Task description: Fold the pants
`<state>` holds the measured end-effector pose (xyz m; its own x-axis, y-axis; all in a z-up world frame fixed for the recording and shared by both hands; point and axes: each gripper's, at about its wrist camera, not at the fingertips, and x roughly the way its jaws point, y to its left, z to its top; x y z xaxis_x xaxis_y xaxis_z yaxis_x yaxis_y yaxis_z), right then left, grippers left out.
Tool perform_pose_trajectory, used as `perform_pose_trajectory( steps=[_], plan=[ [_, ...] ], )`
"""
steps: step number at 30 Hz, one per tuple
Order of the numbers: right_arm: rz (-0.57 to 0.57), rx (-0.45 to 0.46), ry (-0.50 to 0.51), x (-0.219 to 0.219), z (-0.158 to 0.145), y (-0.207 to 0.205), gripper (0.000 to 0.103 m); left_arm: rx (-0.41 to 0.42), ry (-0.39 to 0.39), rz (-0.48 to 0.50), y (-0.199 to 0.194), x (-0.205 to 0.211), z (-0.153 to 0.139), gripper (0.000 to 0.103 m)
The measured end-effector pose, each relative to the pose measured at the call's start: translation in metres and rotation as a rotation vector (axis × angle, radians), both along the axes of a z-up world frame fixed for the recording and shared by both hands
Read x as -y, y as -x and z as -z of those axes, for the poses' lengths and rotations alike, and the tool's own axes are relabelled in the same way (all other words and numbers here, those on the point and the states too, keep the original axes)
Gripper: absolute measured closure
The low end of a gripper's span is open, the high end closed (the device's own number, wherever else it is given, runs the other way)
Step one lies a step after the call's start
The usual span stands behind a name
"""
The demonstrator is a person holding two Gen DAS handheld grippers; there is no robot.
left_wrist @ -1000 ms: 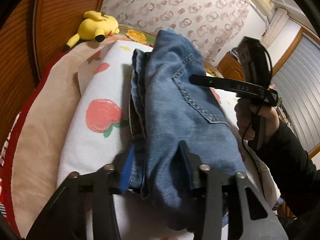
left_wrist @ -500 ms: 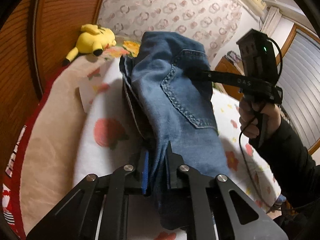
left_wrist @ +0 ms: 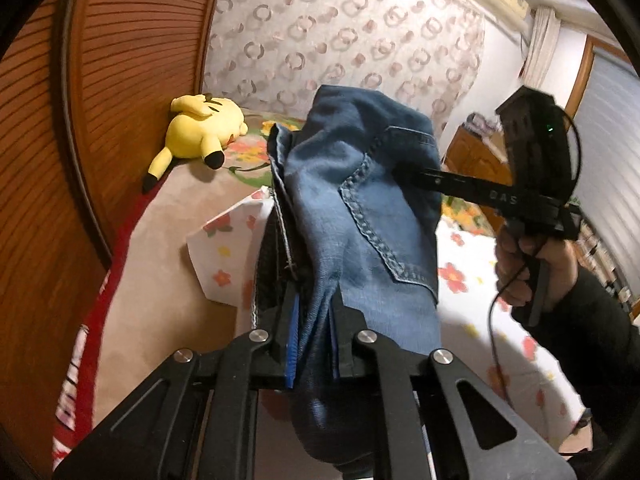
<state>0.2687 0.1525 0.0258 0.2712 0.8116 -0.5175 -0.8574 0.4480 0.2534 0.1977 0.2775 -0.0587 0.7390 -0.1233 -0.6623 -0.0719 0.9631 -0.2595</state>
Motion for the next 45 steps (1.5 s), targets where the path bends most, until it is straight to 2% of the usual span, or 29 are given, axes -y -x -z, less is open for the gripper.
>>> perform_pose_trajectory(
  steps=[4,8,10,11,13,15,18,21,22,23,24,30,32,37,45],
  plan=[
    [0.052,0.002,0.045,-0.016,0.011,-0.008,0.079,-0.043,-0.029,0.004,-0.021,-0.003,0.01,0.09],
    [0.106,-0.003,0.158,-0.025,0.027,-0.016,0.066,-0.09,-0.066,-0.002,-0.032,-0.003,0.023,0.089],
    [0.134,0.012,0.179,-0.022,0.027,-0.017,0.058,-0.093,-0.074,-0.008,-0.033,-0.003,0.024,0.088],
    [0.154,0.026,0.18,-0.018,0.024,-0.016,0.057,-0.093,-0.077,-0.012,-0.033,-0.003,0.022,0.088],
    [0.193,0.067,0.17,-0.014,0.016,-0.016,0.057,-0.093,-0.094,-0.022,-0.031,-0.003,0.021,0.085],
    [0.166,0.071,0.132,-0.009,0.006,-0.008,0.057,-0.092,-0.115,-0.044,-0.028,-0.003,0.017,0.084],
    [0.125,0.099,0.12,-0.009,0.002,0.01,0.063,-0.081,-0.108,-0.056,-0.021,-0.004,0.008,0.082],
    [0.085,0.096,0.128,-0.006,0.007,0.016,0.066,-0.05,-0.117,-0.062,-0.015,-0.001,-0.002,0.067],
    [0.079,0.092,0.131,-0.007,0.009,0.014,0.066,-0.041,-0.117,-0.058,-0.013,0.002,-0.005,0.058],
    [0.074,0.092,0.136,-0.006,0.011,0.011,0.066,-0.034,-0.117,-0.051,-0.011,0.005,-0.006,0.052],
    [0.077,0.096,0.145,-0.009,0.011,0.01,0.066,-0.03,-0.117,-0.043,-0.011,0.007,-0.006,0.052],
    [0.086,0.06,0.188,-0.023,0.015,-0.023,0.066,-0.085,-0.138,-0.025,-0.011,0.023,0.012,0.047],
    [0.082,0.056,0.2,-0.029,0.015,-0.029,0.066,-0.102,-0.133,-0.018,-0.012,0.026,0.019,0.038],
    [0.088,0.063,0.217,-0.036,0.015,-0.032,0.066,-0.115,-0.126,-0.042,-0.013,0.026,0.028,0.025],
    [0.093,0.064,0.206,-0.034,0.013,-0.025,0.066,-0.124,-0.128,-0.067,-0.012,0.027,0.032,0.022]
  ],
)
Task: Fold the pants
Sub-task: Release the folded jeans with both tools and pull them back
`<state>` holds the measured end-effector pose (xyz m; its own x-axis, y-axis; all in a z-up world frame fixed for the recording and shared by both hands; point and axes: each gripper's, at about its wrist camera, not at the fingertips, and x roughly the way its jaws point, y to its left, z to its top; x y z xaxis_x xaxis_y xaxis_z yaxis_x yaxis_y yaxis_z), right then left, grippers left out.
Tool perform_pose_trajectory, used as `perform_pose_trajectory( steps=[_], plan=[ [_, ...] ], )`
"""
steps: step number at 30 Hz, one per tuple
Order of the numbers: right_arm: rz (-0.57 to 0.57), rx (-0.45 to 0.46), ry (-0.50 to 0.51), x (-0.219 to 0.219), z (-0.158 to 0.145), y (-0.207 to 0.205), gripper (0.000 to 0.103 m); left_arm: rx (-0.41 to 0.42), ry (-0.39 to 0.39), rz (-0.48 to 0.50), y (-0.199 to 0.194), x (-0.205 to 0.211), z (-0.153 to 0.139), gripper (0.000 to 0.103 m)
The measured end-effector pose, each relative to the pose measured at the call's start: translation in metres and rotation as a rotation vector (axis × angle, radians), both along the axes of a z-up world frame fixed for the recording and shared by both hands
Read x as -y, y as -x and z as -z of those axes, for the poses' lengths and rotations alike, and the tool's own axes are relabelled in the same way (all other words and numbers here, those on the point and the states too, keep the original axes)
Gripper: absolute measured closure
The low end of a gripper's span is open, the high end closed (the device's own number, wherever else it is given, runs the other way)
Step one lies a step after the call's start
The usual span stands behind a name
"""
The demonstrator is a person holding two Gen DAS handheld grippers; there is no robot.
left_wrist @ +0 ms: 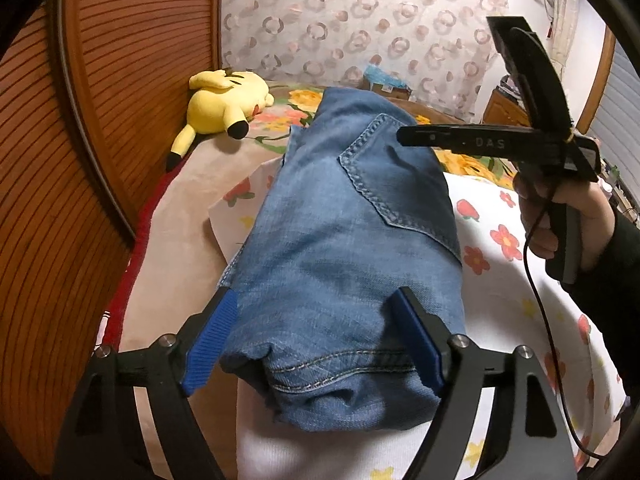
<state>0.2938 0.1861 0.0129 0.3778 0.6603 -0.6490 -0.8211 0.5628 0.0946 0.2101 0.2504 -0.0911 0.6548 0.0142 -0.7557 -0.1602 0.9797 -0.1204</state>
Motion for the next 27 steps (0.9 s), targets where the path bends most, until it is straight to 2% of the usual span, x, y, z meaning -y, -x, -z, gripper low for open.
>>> perform_pose_trajectory(
  steps=[5,12,17,27],
  plan=[
    [0.01,-0.004,-0.028,0.014,-0.006,0.011,0.066,0.01,-0.043,-0.007,0.006,0.006,-0.007,0.023],
    [0.057,0.05,-0.071,0.061,-0.024,0.062,0.065,0.072,-0.094,-0.001,0.024,0.03,-0.032,0.022],
    [0.108,0.106,-0.114,0.114,-0.037,0.117,0.059,0.14,-0.086,0.032,0.041,0.056,-0.053,0.022],
    [0.242,0.25,-0.161,0.216,-0.06,0.228,0.038,0.252,-0.069,0.142,0.078,0.131,-0.089,0.022]
  ],
)
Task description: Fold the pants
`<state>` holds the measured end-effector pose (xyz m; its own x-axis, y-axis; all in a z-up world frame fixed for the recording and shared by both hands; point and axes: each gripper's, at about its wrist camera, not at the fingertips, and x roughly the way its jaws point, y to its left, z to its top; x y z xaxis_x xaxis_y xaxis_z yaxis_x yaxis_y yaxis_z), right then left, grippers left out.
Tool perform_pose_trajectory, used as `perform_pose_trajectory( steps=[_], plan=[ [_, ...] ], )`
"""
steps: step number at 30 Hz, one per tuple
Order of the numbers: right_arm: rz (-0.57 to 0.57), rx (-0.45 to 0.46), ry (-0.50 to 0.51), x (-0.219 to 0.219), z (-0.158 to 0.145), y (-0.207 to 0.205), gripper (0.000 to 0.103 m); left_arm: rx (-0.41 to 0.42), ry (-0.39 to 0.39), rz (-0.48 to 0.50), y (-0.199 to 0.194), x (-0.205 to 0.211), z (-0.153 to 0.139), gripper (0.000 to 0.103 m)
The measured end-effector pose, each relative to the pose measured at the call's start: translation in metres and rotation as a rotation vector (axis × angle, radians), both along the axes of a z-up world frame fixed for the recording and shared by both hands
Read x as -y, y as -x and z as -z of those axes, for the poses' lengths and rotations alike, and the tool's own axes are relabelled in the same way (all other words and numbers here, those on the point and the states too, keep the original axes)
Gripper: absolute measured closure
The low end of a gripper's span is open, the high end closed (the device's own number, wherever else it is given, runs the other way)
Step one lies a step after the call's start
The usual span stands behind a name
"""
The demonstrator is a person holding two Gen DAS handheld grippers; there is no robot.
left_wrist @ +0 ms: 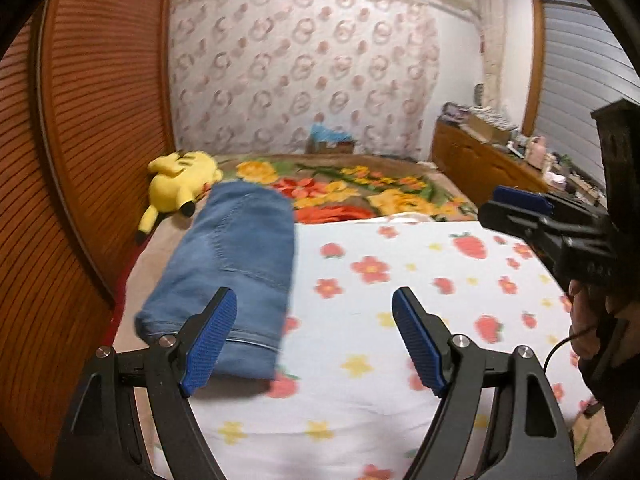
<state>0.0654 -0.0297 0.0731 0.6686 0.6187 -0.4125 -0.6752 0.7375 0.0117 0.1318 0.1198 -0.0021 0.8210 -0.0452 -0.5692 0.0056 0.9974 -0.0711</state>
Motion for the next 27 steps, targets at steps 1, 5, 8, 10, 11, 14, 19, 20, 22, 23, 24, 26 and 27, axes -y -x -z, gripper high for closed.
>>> perform_pose_trajectory(
  steps=[1,5,8,10,11,14,19,20,22,23,24,26,27],
  plan=[
    [0.018,0.013,0.001,0.007,-0.002,0.01,0.037,0.01,-0.004,0.011,0.004,0.009,-0.004,0.022],
    [0.064,0.027,-0.018,0.032,-0.002,0.044,0.036,0.036,-0.009,0.034,0.019,0.035,-0.013,0.022],
    [0.098,0.038,-0.035,0.042,-0.002,0.069,0.035,0.058,-0.019,0.033,0.03,0.051,-0.019,0.022],
    [0.125,0.044,-0.045,0.05,-0.003,0.082,0.035,0.076,-0.025,0.023,0.038,0.061,-0.024,0.022],
    [0.132,0.047,-0.052,0.05,-0.003,0.087,0.035,0.084,-0.025,0.019,0.04,0.064,-0.025,0.022],
    [0.172,0.068,-0.061,0.051,-0.003,0.105,0.035,0.114,-0.029,0.003,0.051,0.074,-0.032,0.022],
    [0.22,0.085,-0.074,0.054,-0.004,0.136,0.035,0.145,-0.052,-0.023,0.066,0.087,-0.04,0.022],
    [0.231,0.095,-0.074,0.054,-0.004,0.144,0.035,0.15,-0.048,-0.022,0.069,0.088,-0.041,0.022],
    [0.256,0.11,-0.075,0.054,-0.005,0.156,0.034,0.163,-0.051,-0.017,0.077,0.093,-0.044,0.022],
    [0.267,0.113,-0.077,0.052,-0.005,0.16,0.034,0.167,-0.057,-0.015,0.08,0.094,-0.045,0.022],
    [0.28,0.114,-0.08,0.052,-0.005,0.166,0.034,0.168,-0.063,-0.015,0.083,0.096,-0.045,0.022],
    [0.307,0.11,-0.081,0.046,-0.005,0.172,0.034,0.166,-0.067,-0.012,0.087,0.1,-0.046,0.022],
    [0.318,0.111,-0.08,0.044,-0.004,0.176,0.034,0.166,-0.068,-0.011,0.089,0.101,-0.046,0.022]
  ],
)
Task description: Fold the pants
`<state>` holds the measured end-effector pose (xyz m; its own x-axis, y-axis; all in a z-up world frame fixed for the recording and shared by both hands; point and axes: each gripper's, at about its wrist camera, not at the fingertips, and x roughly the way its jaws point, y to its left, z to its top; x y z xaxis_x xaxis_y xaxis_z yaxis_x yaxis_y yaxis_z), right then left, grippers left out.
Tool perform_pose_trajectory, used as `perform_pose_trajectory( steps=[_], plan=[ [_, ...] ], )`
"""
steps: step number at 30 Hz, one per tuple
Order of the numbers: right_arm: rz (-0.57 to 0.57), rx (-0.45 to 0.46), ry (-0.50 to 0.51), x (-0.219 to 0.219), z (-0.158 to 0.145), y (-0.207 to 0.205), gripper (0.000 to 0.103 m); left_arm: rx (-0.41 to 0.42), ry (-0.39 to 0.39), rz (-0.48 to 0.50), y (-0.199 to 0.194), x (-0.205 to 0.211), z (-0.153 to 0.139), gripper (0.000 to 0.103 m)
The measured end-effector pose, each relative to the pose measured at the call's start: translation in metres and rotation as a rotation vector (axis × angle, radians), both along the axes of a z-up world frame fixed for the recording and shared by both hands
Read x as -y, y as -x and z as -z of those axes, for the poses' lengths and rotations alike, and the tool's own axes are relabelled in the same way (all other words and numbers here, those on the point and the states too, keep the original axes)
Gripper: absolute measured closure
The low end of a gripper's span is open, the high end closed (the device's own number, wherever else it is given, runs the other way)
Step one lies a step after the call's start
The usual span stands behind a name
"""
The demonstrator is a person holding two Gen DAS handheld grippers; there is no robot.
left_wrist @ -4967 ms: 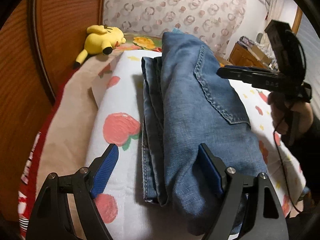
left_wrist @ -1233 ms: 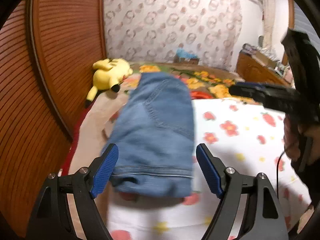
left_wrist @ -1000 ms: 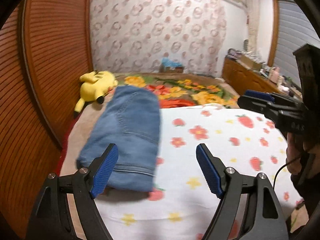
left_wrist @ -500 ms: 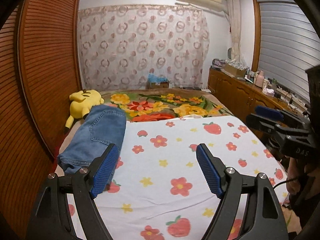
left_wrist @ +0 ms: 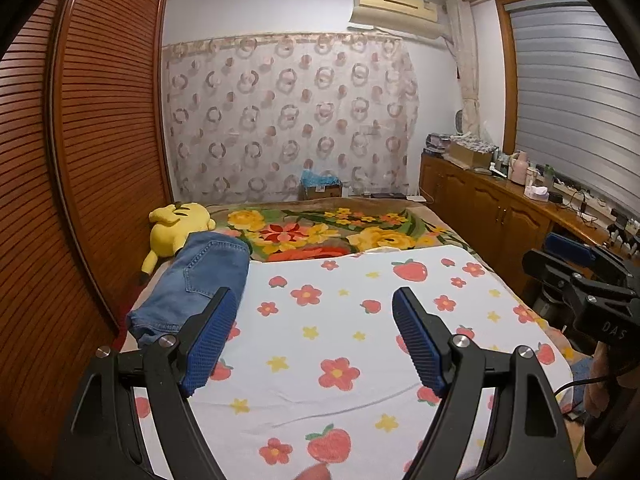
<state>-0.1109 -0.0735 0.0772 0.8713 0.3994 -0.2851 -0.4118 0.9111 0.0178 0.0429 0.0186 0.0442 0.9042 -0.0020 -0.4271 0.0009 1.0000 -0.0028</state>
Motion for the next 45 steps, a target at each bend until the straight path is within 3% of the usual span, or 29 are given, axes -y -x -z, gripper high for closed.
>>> perform_pose_trajectory(
  steps=[19,45],
  plan=[
    [0.097,-0.003,-0.034,-0.005,0.007,0.033,0.034,-0.014,-0.003,0.009,0.033,0.015,0.008,0.022],
    [0.104,-0.003,-0.036,-0.009,0.008,0.039,0.034,-0.027,0.011,0.005,0.031,0.011,0.013,0.022]
  ],
)
